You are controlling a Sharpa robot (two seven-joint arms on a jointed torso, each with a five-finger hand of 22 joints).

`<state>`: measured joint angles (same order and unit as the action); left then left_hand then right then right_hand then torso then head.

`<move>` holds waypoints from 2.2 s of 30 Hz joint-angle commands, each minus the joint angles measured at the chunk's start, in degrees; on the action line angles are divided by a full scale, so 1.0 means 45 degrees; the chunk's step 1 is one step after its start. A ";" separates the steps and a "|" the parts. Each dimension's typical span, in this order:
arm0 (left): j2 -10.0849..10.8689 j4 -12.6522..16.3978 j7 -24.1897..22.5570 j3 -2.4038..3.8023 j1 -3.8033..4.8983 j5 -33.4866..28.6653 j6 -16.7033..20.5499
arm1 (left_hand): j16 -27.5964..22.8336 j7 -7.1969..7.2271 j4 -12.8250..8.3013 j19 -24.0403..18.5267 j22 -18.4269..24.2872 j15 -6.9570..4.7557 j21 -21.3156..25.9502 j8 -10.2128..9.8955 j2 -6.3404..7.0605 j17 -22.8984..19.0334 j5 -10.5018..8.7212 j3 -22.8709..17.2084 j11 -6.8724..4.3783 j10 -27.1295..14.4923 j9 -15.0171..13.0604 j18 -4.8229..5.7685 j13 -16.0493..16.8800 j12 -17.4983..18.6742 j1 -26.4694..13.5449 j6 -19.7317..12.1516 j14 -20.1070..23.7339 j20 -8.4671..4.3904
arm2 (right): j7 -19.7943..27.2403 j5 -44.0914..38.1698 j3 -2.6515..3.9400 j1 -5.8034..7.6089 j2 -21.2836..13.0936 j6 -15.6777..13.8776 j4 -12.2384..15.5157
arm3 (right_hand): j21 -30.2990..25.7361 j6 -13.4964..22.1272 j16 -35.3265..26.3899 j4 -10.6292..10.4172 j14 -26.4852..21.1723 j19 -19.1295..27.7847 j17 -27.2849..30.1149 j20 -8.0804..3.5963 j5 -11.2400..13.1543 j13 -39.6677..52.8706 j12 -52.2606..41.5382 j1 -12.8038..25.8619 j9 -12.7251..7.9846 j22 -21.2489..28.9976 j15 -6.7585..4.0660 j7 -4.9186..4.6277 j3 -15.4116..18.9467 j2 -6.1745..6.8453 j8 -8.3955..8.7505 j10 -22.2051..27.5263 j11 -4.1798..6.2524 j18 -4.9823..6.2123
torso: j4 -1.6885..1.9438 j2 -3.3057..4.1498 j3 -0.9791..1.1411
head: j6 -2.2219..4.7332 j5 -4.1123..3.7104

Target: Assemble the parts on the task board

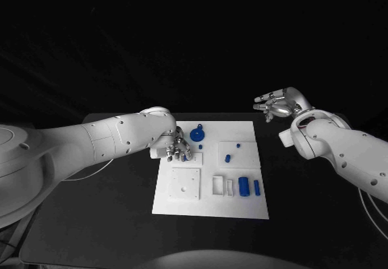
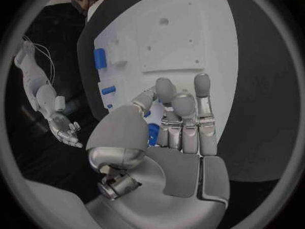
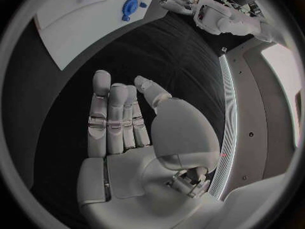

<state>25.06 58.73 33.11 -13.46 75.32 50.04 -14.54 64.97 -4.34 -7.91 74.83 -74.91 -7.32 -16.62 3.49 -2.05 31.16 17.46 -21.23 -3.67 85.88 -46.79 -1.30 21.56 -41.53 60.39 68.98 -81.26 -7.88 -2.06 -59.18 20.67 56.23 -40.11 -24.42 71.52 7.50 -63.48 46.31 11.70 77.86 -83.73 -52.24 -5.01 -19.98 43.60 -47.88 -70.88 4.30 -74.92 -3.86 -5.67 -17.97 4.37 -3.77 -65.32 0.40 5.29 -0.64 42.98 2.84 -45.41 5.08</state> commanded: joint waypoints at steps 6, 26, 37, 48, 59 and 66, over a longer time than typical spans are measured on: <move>-0.0095 -0.0120 -0.0034 -0.0006 -0.0024 0.0207 -0.0133 | -0.0007 0.1427 -0.1145 -0.0067 -0.0194 -0.0065 -0.0042 0.0071 -0.0132 0.0018 0.0054 -0.1199 -0.0463 0.0178 -0.0010 0.0185 0.0015 0.0042 0.0052 0.1779 -0.0003 -0.0050 | 0.0050 -0.0064 0.0008 -0.0001 0.0015 0.0135 -0.0006 | -0.0051 0.0026 -0.0006 0.0078 -0.0115 -0.0162 0.0019 0.0017 -0.0024 -0.0020 -0.0066 0.0102 0.0010 -0.0188 -0.0003 -0.0004 -0.0025 -0.0051 0.0037 -0.0016 0.0014 0.0094 | -0.0010 0.0003 -0.0001 | 0.0003 0.0014; -0.0261 -0.0335 0.0097 -0.0012 -0.0075 0.0286 -0.0344 | -0.0022 0.1423 -0.1122 -0.0063 -0.0200 -0.0058 -0.0018 0.0071 -0.0137 0.0028 0.0055 -0.1198 -0.0457 0.0179 0.0023 0.0179 0.0001 0.0048 0.0059 0.1781 -0.0002 -0.0039 | 0.0042 -0.0064 0.0008 -0.0001 0.0004 0.0142 0.0007 | -0.0050 0.0023 -0.0007 0.0121 -0.0119 -0.0156 0.0022 0.0016 -0.0027 -0.0024 -0.0067 0.0095 0.0010 -0.0191 -0.0004 -0.0004 -0.0044 -0.0066 0.0036 -0.0007 0.0014 0.0094 | -0.0014 0.0003 0.0019 | 0.0003 0.0005; -0.0397 -0.0428 0.0130 -0.0013 -0.0092 0.0141 -0.0465 | -0.0004 0.1459 -0.0975 -0.0048 -0.0186 -0.0035 0.0009 0.0083 -0.0211 0.0038 0.0051 -0.1145 -0.0432 0.0182 -0.0071 0.0172 -0.0009 -0.0034 -0.0218 0.1868 -0.0014 0.0004 | 0.0040 -0.0065 0.0008 -0.0001 0.0019 0.0168 -0.0011 | -0.0045 0.0022 -0.0006 0.0140 -0.0121 -0.0154 0.0021 0.0016 -0.0031 -0.0028 -0.0065 0.0091 0.0010 -0.0194 -0.0005 -0.0006 -0.0063 -0.0066 0.0038 -0.0009 0.0014 0.0096 | -0.0008 -0.0001 0.0024 | 0.0001 -0.0010; -0.0532 -0.0609 0.0161 -0.0013 -0.0097 0.0065 -0.0555 | 0.0003 0.1505 -0.0752 -0.0033 -0.0167 -0.0026 0.0077 0.0086 -0.0242 0.0032 -0.0267 -0.1011 -0.0431 0.0181 -0.0334 0.0162 -0.0055 -0.0089 -0.0340 0.1960 -0.0011 0.0042 | 0.0038 -0.0068 0.0008 -0.0001 0.0023 0.0177 -0.0011 | -0.0045 0.0022 -0.0006 0.0140 -0.0121 -0.0154 0.0021 0.0016 -0.0031 -0.0028 -0.0065 0.0091 0.0010 -0.0194 -0.0005 -0.0006 -0.0063 -0.0066 0.0038 -0.0009 0.0014 0.0096 | -0.0002 0.0002 0.0010 | 0.0013 -0.0043; -0.0583 -0.0684 0.0143 -0.0012 -0.0104 0.0049 -0.0455 | 0.0022 0.1528 -0.0400 0.0008 -0.0159 -0.0022 0.0159 0.0077 -0.0190 0.0031 -0.0416 -0.0829 -0.0430 0.0180 -0.0507 0.0156 -0.0072 -0.0129 -0.0347 0.1991 -0.0008 0.0068 | 0.0044 -0.0070 0.0008 -0.0001 0.0025 0.0179 -0.0019 | -0.0045 0.0022 -0.0006 0.0140 -0.0121 -0.0154 0.0021 0.0016 -0.0031 -0.0028 -0.0065 0.0091 0.0010 -0.0194 -0.0005 -0.0006 -0.0063 -0.0066 0.0038 -0.0009 0.0014 0.0096 | -0.0004 0.0006 0.0002 | 0.0019 -0.0053; -0.0584 -0.0743 0.0204 -0.0011 -0.0106 0.0068 -0.0510 | 0.0000 0.1566 0.0025 0.0024 -0.0144 -0.0017 0.0241 0.0075 0.0057 0.0012 -0.1537 -0.0404 -0.0430 0.0181 -0.0550 0.0165 -0.0095 -0.0119 -0.0413 0.1991 0.0016 0.0099 | 0.0046 -0.0070 0.0008 -0.0003 0.0027 0.0182 -0.0029 | -0.0037 0.0035 -0.0012 0.0161 -0.0130 -0.0140 0.0025 0.0019 -0.0060 -0.0035 -0.0057 0.0114 0.0008 -0.0195 0.0000 -0.0012 -0.0079 -0.0061 0.0038 0.0001 0.0009 0.0096 | 0.0008 0.0002 0.0000 | 0.0000 -0.0060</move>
<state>22.57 55.54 33.74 -13.44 75.02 50.18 -16.39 64.97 -4.36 -7.46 74.83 -74.92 -6.91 -15.85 3.50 -2.42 31.27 11.54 -23.14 -3.66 85.88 -49.19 -1.29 21.20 -41.81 58.38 69.01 -81.26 -7.88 -2.07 -59.19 20.67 56.23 -40.03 -24.18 71.43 7.51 -63.49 46.31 12.10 77.86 -83.73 -52.20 -5.01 -19.98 43.53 -47.88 -70.88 4.30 -74.91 -3.86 -5.67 -18.37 4.37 -3.77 -65.32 0.40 5.29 -0.64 42.99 2.85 -45.35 4.83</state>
